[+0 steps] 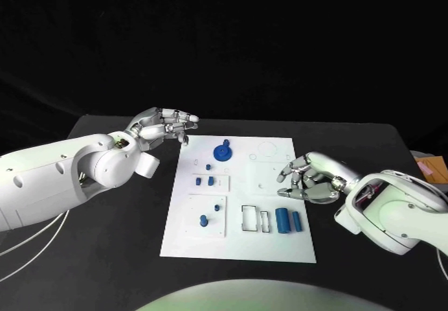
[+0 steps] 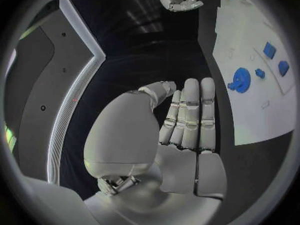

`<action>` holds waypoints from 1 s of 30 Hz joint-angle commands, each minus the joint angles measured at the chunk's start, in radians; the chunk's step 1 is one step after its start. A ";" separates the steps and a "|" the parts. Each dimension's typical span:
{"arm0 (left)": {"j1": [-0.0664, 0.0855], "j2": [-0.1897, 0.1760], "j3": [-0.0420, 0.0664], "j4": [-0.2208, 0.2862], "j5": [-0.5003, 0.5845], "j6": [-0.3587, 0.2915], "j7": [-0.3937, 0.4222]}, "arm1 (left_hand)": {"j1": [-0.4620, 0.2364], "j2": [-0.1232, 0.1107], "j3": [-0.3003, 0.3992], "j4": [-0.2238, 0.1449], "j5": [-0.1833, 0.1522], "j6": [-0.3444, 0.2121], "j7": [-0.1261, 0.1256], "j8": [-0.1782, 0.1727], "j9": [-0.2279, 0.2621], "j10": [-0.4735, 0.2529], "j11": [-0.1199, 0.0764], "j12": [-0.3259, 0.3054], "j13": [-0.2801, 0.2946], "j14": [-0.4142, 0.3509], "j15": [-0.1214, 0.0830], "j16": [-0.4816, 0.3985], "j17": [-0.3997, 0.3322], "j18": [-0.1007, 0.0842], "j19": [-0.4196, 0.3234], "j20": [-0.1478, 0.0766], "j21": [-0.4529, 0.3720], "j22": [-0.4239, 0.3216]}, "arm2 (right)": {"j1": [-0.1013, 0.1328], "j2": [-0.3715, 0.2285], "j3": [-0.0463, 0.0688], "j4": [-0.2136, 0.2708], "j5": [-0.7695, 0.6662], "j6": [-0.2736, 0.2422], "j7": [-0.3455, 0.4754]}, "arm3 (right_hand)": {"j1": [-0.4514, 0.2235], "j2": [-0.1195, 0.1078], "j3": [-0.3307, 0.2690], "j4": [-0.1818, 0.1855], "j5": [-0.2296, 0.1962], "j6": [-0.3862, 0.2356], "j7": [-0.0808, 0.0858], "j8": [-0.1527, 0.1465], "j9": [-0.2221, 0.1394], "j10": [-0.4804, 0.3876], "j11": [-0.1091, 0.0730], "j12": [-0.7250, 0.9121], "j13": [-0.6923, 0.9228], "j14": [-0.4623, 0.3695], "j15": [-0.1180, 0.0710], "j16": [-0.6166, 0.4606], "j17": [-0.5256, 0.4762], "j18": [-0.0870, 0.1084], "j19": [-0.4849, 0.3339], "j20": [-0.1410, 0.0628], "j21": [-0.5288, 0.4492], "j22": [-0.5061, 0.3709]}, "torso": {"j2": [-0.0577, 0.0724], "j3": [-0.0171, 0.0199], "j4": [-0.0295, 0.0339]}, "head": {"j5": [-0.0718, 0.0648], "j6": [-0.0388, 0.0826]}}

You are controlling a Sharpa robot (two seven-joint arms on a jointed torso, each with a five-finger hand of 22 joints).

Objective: Assemble the parts on the task board

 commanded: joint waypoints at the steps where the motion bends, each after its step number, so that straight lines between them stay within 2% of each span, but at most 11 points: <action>1: 0.000 0.003 0.000 0.001 0.002 0.016 0.006 | -0.001 0.006 0.001 -0.005 0.005 0.005 0.000 -0.004 0.001 -0.005 -0.003 0.007 -0.002 -0.005 -0.001 -0.004 -0.001 0.007 -0.002 0.004 0.005 0.001 | 0.001 -0.041 -0.003 0.015 0.043 0.114 -0.066 | -0.057 0.017 -0.056 0.004 0.022 -0.050 -0.004 0.079 0.062 0.004 0.002 0.237 0.270 0.038 0.000 0.084 0.138 -0.027 0.027 -0.001 0.099 0.184 | -0.003 0.0001 -0.0027 | -0.040 0.000; 2: 0.000 0.004 0.000 0.000 0.002 0.016 0.005 | -0.001 0.006 0.001 -0.005 0.005 0.005 0.000 -0.004 0.001 -0.005 -0.003 0.007 -0.002 -0.005 -0.001 -0.004 -0.001 0.007 -0.002 0.004 0.005 0.001 | 0.001 -0.055 -0.005 0.018 0.029 0.125 -0.081 | -0.062 0.022 -0.078 0.005 0.035 -0.076 -0.005 0.111 0.086 0.033 0.002 0.321 0.381 0.048 0.002 0.115 0.189 -0.032 0.034 -0.001 0.133 0.190 | -0.004 0.0000 -0.0031 | -0.046 0.000; 5: 0.000 0.007 -0.001 -0.001 0.002 0.017 0.005 | -0.001 0.006 0.001 -0.005 0.005 0.005 0.000 -0.004 0.001 -0.005 -0.003 0.007 -0.002 -0.005 -0.001 -0.004 -0.001 0.007 -0.002 0.004 0.005 0.001 | 0.001 -0.086 -0.009 0.028 -0.007 0.142 -0.112 | -0.061 0.032 -0.108 0.008 0.036 -0.104 -0.005 0.153 0.115 0.074 0.002 0.404 0.500 0.057 0.002 0.144 0.239 -0.039 0.043 -0.001 0.178 0.199 | -0.003 0.0000 -0.0026 | -0.061 -0.001; 7: 0.000 0.008 -0.001 -0.003 0.002 0.017 0.005 | -0.003 0.006 0.001 -0.005 0.005 0.005 0.000 -0.004 0.002 -0.005 -0.003 0.007 -0.002 -0.005 -0.001 -0.003 -0.001 0.007 -0.003 0.004 0.005 0.001 | 0.001 -0.097 -0.013 0.032 -0.028 0.146 -0.128 | -0.056 0.043 -0.144 0.008 0.045 -0.133 -0.005 0.196 0.141 0.187 0.002 0.553 0.715 0.071 0.003 0.187 0.315 -0.047 0.055 0.000 0.233 0.210 | -0.004 0.0002 -0.0036 | -0.070 -0.002; 8: 0.000 0.009 -0.001 -0.003 0.002 0.017 0.005 | -0.003 0.006 0.001 -0.005 0.005 0.005 0.000 -0.004 0.002 -0.005 -0.003 0.007 -0.002 -0.005 -0.001 -0.003 -0.001 0.007 -0.003 0.004 0.005 0.001 | 0.000 -0.102 -0.016 0.035 -0.042 0.145 -0.139 | -0.056 0.049 -0.161 0.008 0.049 -0.145 -0.005 0.217 0.152 0.209 0.003 0.585 0.763 0.073 0.003 0.196 0.331 -0.050 0.058 0.001 0.250 0.214 | -0.004 0.0004 -0.0042 | -0.076 -0.002; 10: 0.000 0.011 -0.001 -0.004 0.002 0.018 0.006 | -0.003 0.006 0.001 -0.005 0.005 0.005 0.000 -0.004 0.002 -0.005 -0.003 0.007 -0.002 -0.005 -0.001 -0.003 -0.001 0.007 -0.003 0.004 0.005 0.001 | 0.000 -0.105 -0.020 0.039 -0.059 0.141 -0.154 | -0.057 0.057 -0.178 0.009 0.055 -0.152 -0.006 0.238 0.162 0.235 0.003 0.615 0.810 0.078 0.003 0.208 0.354 -0.054 0.064 0.001 0.277 0.219 | -0.003 0.0001 -0.0027 | -0.084 -0.003; 14: -0.001 0.013 -0.001 -0.005 0.002 0.020 0.006 | -0.003 0.006 0.001 -0.005 0.005 0.005 0.000 -0.004 0.002 -0.005 -0.003 0.007 -0.002 -0.005 -0.001 -0.003 -0.001 0.007 -0.003 0.004 0.005 0.001 | -0.003 -0.105 -0.026 0.041 -0.100 0.133 -0.192 | -0.068 0.067 -0.208 0.010 0.055 -0.158 -0.010 0.269 0.175 0.281 0.000 0.660 0.882 0.086 0.001 0.227 0.391 -0.063 0.076 0.000 0.327 0.231 | -0.003 -0.0007 0.0009 | -0.093 -0.008; 17: -0.001 0.013 -0.002 -0.006 0.002 0.021 0.006 | -0.003 0.006 0.001 -0.005 0.005 0.005 0.000 -0.004 0.002 -0.005 -0.003 0.007 -0.002 -0.005 -0.001 -0.003 -0.001 0.007 -0.003 0.004 0.005 0.001 | -0.010 -0.100 -0.029 0.044 -0.140 0.128 -0.212 | -0.074 0.068 -0.231 0.010 0.055 -0.165 -0.011 0.286 0.183 0.298 -0.001 0.677 0.911 0.091 0.001 0.240 0.417 -0.065 0.079 0.000 0.342 0.234 | -0.003 -0.0013 0.0005 | -0.096 -0.013; 19: -0.001 0.013 -0.002 -0.007 0.002 0.020 0.006 | -0.003 0.006 0.001 -0.005 0.005 0.005 0.000 -0.004 0.002 -0.005 -0.003 0.007 -0.002 -0.005 -0.001 -0.003 -0.001 0.007 -0.003 0.004 0.005 0.001 | -0.020 -0.094 -0.030 0.047 -0.164 0.127 -0.223 | -0.080 0.070 -0.254 0.011 0.056 -0.176 -0.011 0.302 0.190 0.312 0.000 0.689 0.932 0.102 0.002 0.264 0.472 -0.062 0.074 0.000 0.325 0.229 | -0.002 -0.0014 -0.0010 | -0.096 -0.016; 25: -0.002 0.014 -0.002 -0.008 0.002 0.021 0.006 | -0.003 0.006 0.001 -0.005 0.005 0.005 0.000 -0.004 0.002 -0.005 -0.003 0.007 -0.002 -0.005 -0.001 -0.003 -0.001 0.007 -0.003 0.004 0.005 0.001 | -0.047 -0.069 -0.032 0.049 -0.204 0.127 -0.249 | -0.105 0.092 -0.287 0.012 0.076 -0.193 -0.010 0.324 0.199 0.326 0.001 0.702 0.955 0.106 0.004 0.273 0.492 -0.063 0.075 0.002 0.333 0.231 | -0.002 -0.0019 0.0000 | -0.085 -0.025; 30: -0.002 0.012 -0.002 -0.009 0.002 0.020 0.006 | -0.004 0.007 0.002 -0.004 0.005 0.006 0.000 -0.005 0.002 -0.005 -0.003 0.008 -0.002 -0.005 0.000 -0.003 -0.002 0.007 -0.003 0.005 0.006 0.001 | -0.068 -0.050 -0.033 0.052 -0.216 0.117 -0.262 | -0.126 0.108 -0.303 0.013 0.085 -0.196 -0.011 0.333 0.199 0.334 0.000 0.707 0.966 0.107 0.003 0.275 0.497 -0.065 0.078 0.002 0.343 0.233 | -0.002 -0.0012 -0.0003 | -0.085 -0.028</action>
